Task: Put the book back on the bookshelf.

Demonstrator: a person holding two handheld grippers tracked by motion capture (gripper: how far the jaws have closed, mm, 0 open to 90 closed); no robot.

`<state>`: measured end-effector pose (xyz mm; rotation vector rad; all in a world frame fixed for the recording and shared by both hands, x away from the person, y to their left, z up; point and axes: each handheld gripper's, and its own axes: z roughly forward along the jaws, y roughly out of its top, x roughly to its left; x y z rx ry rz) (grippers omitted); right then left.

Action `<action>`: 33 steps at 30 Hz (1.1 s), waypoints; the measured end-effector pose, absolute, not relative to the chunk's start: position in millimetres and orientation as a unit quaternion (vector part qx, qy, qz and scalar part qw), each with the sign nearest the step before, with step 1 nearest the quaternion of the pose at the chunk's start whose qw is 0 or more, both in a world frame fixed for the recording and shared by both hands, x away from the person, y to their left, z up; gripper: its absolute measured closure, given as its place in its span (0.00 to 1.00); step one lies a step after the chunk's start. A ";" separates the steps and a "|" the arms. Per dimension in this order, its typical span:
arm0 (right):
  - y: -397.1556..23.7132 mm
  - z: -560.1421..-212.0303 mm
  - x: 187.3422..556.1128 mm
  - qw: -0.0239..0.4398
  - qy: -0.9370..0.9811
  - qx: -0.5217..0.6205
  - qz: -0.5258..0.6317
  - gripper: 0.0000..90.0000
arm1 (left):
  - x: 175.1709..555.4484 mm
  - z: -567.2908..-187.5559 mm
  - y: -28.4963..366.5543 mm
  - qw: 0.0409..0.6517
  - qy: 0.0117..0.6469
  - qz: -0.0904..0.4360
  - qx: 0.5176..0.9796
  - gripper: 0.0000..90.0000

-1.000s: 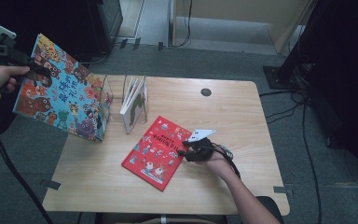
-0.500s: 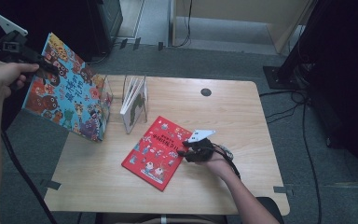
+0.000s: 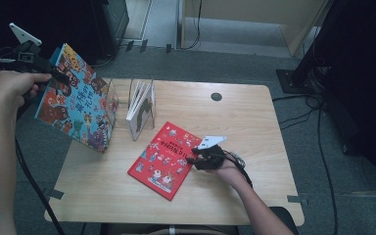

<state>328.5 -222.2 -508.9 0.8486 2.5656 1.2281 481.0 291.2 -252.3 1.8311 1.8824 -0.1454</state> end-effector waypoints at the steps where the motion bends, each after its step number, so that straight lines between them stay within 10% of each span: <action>1: -222.2 -508.9 328.5 0.087 0.861 0.285 0.412 0.58 | 481.0 -252.2 290.8 0.251 0.694 -0.052 0.673 0.87; 33: -226.6 -509.4 328.8 0.073 0.854 0.299 0.420 0.55 | 453.8 -216.9 293.5 0.302 0.652 -0.006 0.696 0.61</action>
